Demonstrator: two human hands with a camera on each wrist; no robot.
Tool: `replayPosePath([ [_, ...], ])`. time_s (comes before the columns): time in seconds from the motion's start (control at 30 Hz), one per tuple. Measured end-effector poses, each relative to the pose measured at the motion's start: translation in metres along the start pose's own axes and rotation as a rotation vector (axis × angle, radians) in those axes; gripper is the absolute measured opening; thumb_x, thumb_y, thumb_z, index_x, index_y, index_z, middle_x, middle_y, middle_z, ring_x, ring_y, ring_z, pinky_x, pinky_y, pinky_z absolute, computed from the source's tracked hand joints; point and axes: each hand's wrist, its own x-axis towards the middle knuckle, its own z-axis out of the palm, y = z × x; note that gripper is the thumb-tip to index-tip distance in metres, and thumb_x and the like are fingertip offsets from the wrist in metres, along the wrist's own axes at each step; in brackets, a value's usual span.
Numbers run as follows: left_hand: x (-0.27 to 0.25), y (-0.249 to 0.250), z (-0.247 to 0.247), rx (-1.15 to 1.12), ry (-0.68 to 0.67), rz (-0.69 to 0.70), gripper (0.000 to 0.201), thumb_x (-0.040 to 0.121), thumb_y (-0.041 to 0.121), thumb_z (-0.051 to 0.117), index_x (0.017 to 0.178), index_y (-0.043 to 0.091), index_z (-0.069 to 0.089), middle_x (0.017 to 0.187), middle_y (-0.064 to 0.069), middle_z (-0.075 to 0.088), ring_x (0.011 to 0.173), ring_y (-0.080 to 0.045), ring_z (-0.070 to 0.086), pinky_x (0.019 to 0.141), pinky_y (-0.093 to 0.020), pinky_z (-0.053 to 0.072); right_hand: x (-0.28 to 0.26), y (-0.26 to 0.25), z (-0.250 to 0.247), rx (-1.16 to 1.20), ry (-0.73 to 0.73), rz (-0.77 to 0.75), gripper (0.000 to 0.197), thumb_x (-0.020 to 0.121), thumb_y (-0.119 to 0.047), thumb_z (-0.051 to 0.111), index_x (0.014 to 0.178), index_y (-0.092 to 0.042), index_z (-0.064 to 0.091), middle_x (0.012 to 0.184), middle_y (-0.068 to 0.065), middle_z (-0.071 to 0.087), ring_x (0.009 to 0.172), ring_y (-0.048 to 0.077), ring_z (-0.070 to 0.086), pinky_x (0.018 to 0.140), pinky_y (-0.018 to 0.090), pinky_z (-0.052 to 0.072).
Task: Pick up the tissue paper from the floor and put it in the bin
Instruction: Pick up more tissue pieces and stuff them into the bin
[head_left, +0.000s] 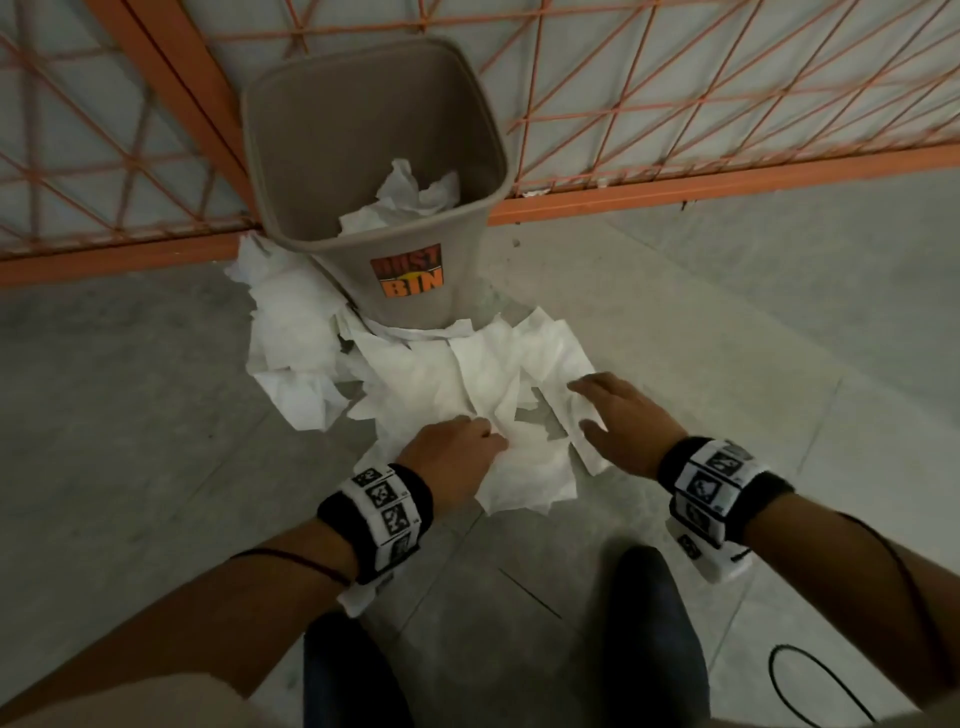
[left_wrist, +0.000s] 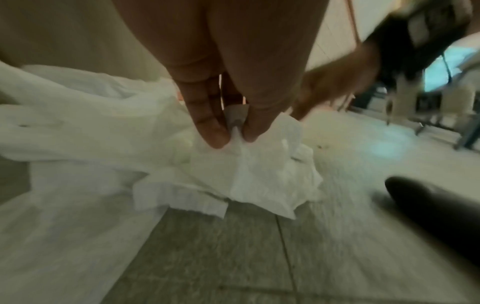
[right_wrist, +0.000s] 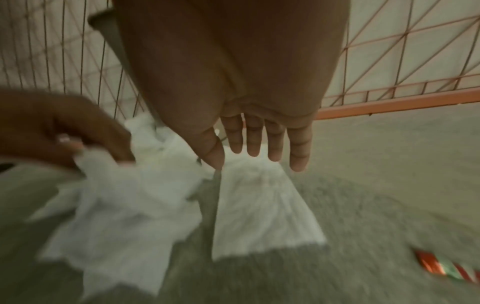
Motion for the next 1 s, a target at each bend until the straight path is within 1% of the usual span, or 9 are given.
replayPosePath([
  [0.13, -0.037, -0.008, -0.038, -0.377, 0.342, -0.033, 0.035, 0.09, 0.022, 0.048, 0.116, 0.017, 0.07, 0.109, -0.001, 0.069, 0.099, -0.019, 0.065, 0.086, -0.036, 0.055, 0.01, 0.018, 0.027, -0.135, 0.026, 0.012, 0.053, 0.094, -0.025, 0.053, 0.146, -0.021, 0.038, 0.152, 0.001, 0.037, 0.139, 0.026, 0.035, 0.105, 0.045, 0.043],
  [0.33, -0.098, -0.009, -0.162, -0.607, 0.841, 0.076, 0.026, 0.084, 0.024, 0.068, 0.109, 0.031, 0.067, 0.108, 0.024, 0.064, 0.098, 0.007, 0.064, 0.084, -0.009, 0.052, 0.021, 0.04, 0.031, -0.136, 0.237, -0.077, 0.021, 0.089, -0.02, 0.064, 0.108, -0.022, 0.073, 0.117, 0.003, 0.068, 0.105, 0.03, 0.058, 0.079, 0.039, 0.053],
  [0.4, -0.101, -0.034, -0.196, -0.72, 0.868, 0.076, 0.018, 0.084, 0.052, 0.064, 0.102, 0.047, 0.066, 0.101, 0.03, 0.067, 0.098, 0.006, 0.065, 0.084, -0.013, 0.051, 0.022, 0.046, 0.026, -0.118, 0.245, -0.087, 0.016, 0.09, -0.019, 0.065, 0.101, -0.019, 0.076, 0.107, 0.005, 0.07, 0.099, 0.031, 0.06, 0.075, 0.038, 0.052],
  [0.5, -0.093, -0.082, -0.225, -0.56, 0.863, -0.12, 0.038, 0.065, 0.09, 0.047, 0.085, 0.061, 0.062, 0.085, 0.039, 0.065, 0.083, 0.012, 0.062, 0.075, -0.021, 0.048, 0.019, 0.058, 0.024, -0.04, 0.257, -0.081, 0.014, 0.086, -0.009, 0.068, 0.095, -0.013, 0.077, 0.094, 0.013, 0.072, 0.092, 0.037, 0.063, 0.074, 0.041, 0.053],
  [0.57, -0.08, -0.088, -0.244, -0.422, 0.942, -0.206, 0.025, 0.083, 0.077, 0.042, 0.081, 0.059, 0.059, 0.075, 0.036, 0.061, 0.074, 0.012, 0.056, 0.073, -0.033, 0.046, 0.015, 0.066, 0.026, 0.004, 0.257, -0.052, 0.014, 0.085, -0.008, 0.067, 0.095, -0.012, 0.076, 0.092, 0.013, 0.071, 0.091, 0.037, 0.064, 0.076, 0.042, 0.053],
  [0.67, -0.056, -0.084, -0.264, -0.261, 1.107, -0.215, 0.025, 0.095, 0.04, 0.05, 0.079, 0.025, 0.062, 0.069, 0.002, 0.056, 0.062, -0.012, 0.048, 0.061, -0.031, 0.037, 0.006, 0.073, 0.031, 0.056, 0.277, -0.027, 0.014, 0.089, -0.01, 0.063, 0.099, -0.012, 0.073, 0.095, 0.012, 0.068, 0.092, 0.036, 0.062, 0.078, 0.043, 0.054],
  [0.73, -0.043, -0.082, -0.262, -0.229, 1.009, -0.278, 0.023, 0.09, 0.03, 0.054, 0.086, 0.011, 0.067, 0.077, -0.011, 0.064, 0.07, -0.023, 0.059, 0.061, -0.028, 0.04, 0.001, 0.077, 0.033, 0.083, 0.335, -0.05, 0.015, 0.089, -0.006, 0.061, 0.1, -0.01, 0.071, 0.096, 0.012, 0.067, 0.091, 0.036, 0.061, 0.077, 0.042, 0.052],
  [0.87, -0.031, -0.09, -0.244, -0.198, 0.785, -0.431, 0.023, 0.085, 0.02, 0.061, 0.105, 0.016, 0.072, 0.091, -0.009, 0.072, 0.082, -0.022, 0.063, 0.068, -0.025, 0.037, -0.003, 0.078, 0.037, 0.087, 0.309, -0.018, 0.029, 0.092, -0.019, 0.061, 0.121, -0.016, 0.065, 0.114, 0.009, 0.063, 0.105, 0.032, 0.058, 0.085, 0.042, 0.052],
  [1.0, -0.036, -0.088, -0.244, -0.222, 0.672, -0.445, 0.046, 0.084, 0.024, 0.069, 0.129, 0.027, 0.06, 0.127, -0.002, 0.065, 0.114, -0.02, 0.062, 0.098, -0.028, 0.046, -0.002, 0.085, 0.045, -0.077, 0.219, -0.016, 0.046, 0.083, -0.046, 0.07, 0.125, -0.027, 0.065, 0.123, 0.002, 0.061, 0.115, 0.029, 0.053, 0.092, 0.044, 0.048],
])
